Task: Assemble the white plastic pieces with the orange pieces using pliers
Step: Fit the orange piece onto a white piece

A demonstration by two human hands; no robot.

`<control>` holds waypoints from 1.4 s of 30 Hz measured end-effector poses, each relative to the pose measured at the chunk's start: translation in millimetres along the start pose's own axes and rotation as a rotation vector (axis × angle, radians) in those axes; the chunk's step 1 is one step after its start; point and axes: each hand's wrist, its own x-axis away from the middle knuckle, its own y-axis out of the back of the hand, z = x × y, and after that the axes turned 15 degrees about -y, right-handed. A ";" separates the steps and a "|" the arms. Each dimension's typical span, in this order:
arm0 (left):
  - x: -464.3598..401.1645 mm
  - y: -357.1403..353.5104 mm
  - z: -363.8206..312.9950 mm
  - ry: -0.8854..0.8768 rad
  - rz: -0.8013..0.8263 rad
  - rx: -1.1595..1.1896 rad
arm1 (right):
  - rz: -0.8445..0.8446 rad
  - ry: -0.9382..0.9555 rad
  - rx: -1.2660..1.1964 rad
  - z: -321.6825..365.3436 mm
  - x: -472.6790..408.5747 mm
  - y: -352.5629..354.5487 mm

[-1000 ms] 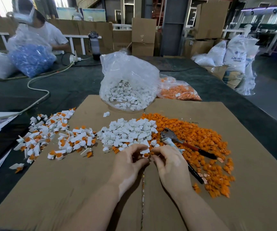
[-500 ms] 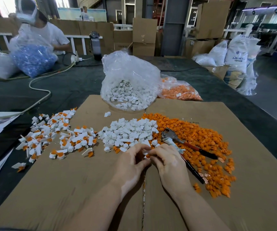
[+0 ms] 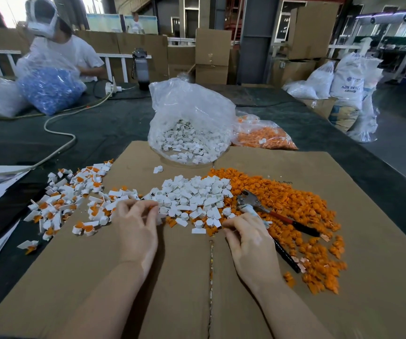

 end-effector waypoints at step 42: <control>18.1 -40.6 -21.5 -0.355 0.453 -0.022 | 0.068 0.070 0.131 4.4 1.2 -4.5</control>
